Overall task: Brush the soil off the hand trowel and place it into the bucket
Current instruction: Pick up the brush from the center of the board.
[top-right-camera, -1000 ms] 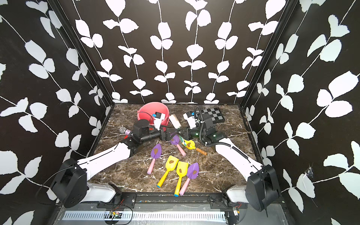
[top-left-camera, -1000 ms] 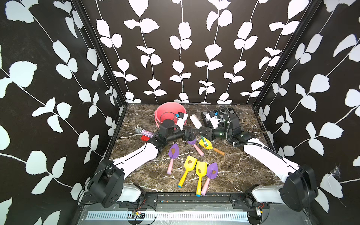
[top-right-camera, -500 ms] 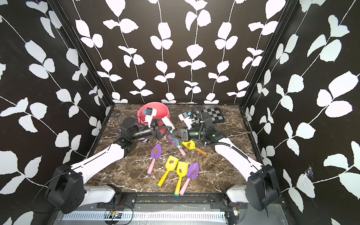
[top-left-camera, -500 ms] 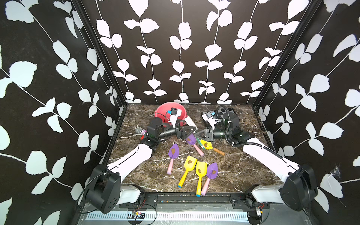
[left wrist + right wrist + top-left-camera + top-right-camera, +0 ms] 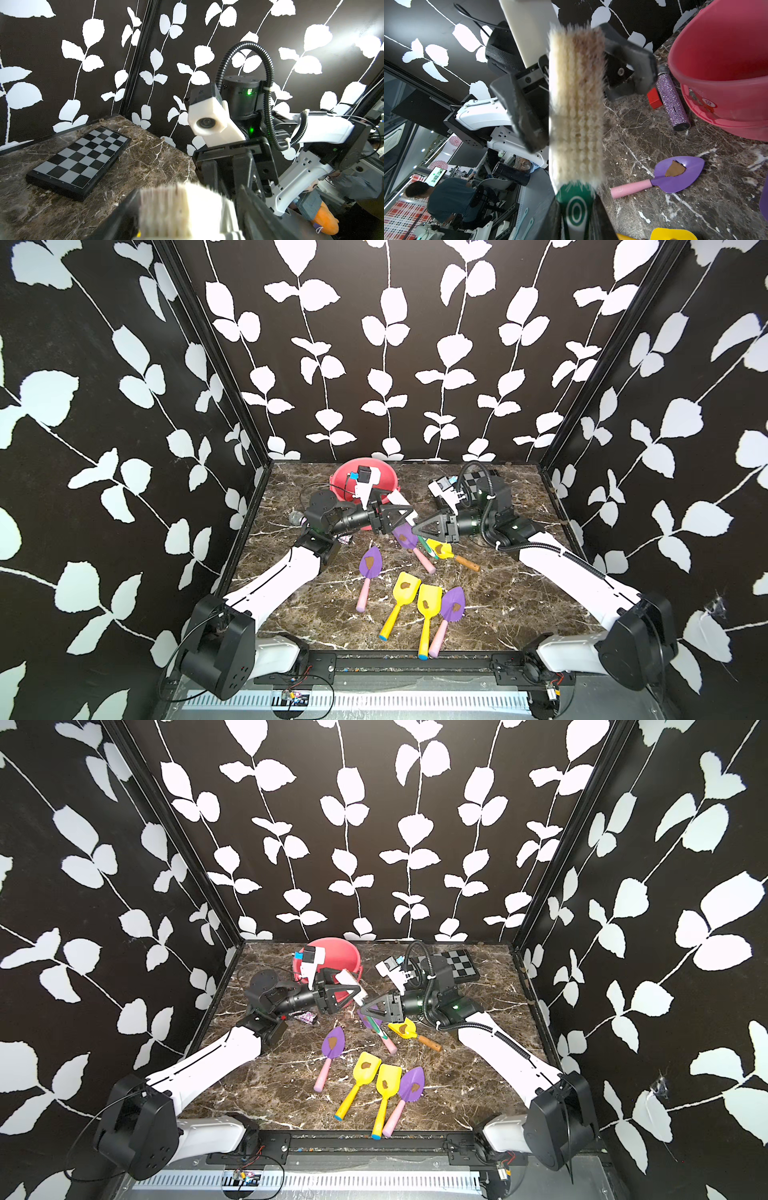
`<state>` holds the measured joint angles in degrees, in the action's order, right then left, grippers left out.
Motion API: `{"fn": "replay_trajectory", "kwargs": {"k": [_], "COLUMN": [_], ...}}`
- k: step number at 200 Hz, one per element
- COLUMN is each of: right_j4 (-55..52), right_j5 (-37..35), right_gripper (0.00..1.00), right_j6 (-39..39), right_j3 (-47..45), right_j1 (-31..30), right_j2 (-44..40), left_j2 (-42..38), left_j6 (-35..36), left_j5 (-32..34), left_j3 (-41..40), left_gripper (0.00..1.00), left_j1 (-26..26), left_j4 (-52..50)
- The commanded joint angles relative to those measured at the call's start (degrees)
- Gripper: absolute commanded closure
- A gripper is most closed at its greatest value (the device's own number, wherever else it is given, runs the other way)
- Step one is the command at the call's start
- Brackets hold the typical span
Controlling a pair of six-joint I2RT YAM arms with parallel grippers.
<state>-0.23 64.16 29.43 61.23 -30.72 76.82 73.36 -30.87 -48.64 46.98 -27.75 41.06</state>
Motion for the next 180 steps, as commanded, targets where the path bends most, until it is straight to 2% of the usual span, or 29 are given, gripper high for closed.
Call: {"fn": "replay_trajectory", "kwargs": {"k": [1,25,50,94,103,119,136,143,149,163,180], "right_j4": [2.9,2.9,2.9,3.6,4.3,3.1,-1.5,-2.1,-1.8,1.9,8.4], "right_j5": [3.4,3.3,2.0,-4.5,-6.5,-11.2,-18.2,-21.1,-23.8,-27.4,-31.5], "right_gripper": [1.00,1.00,1.00,1.00,0.94,0.74,0.56,0.42,0.35,0.27,0.24], "right_j6": [-0.5,-0.5,-0.2,-0.2,-0.4,-3.4,-11.1,-14.3,-16.8,-20.7,-24.0], "right_j3": [1.7,1.8,2.0,1.4,0.8,-0.1,-0.6,-1.7,-2.8,-6.1,-10.5], "right_j1": [-0.7,-0.8,-0.8,-1.0,-0.9,-1.0,-1.7,-2.4,-3.1,-4.8,-6.6], "right_j2": [0.2,0.8,1.7,1.2,0.9,-0.6,-3.1,-4.4,-5.5,-7.7,-9.1], "left_j2": [-0.2,1.1,2.3,1.4,0.5,-1.2,-3.4,-4.3,-5.2,-6.3,-7.0], "left_j6": [-1.3,-3.6,-7.9,-16.9,-18.5,-20.3,-22.5,-23.7,-25.4,-29.6,-36.1], "left_j5": [-1.3,-1.8,-1.0,7.5,9.9,14.7,20.5,22.4,24.1,26.2,28.1], "left_j3": [0.1,0.5,0.4,-2.5,-3.3,-4.2,-4.8,-5.0,-5.1,-5.8,-7.3], "left_gripper": [0.34,0.51,0.64,0.97,1.00,1.00,1.00,1.00,1.00,1.00,1.00], "left_j1": [0.1,0.1,0.2,0.1,0.1,0.1,0.1,0.0,0.1,-0.2,-0.4], "left_j4": [4.1,5.9,7.1,2.6,1.2,-2.9,-8.5,-10.6,-12.5,-13.5,-13.4]}}
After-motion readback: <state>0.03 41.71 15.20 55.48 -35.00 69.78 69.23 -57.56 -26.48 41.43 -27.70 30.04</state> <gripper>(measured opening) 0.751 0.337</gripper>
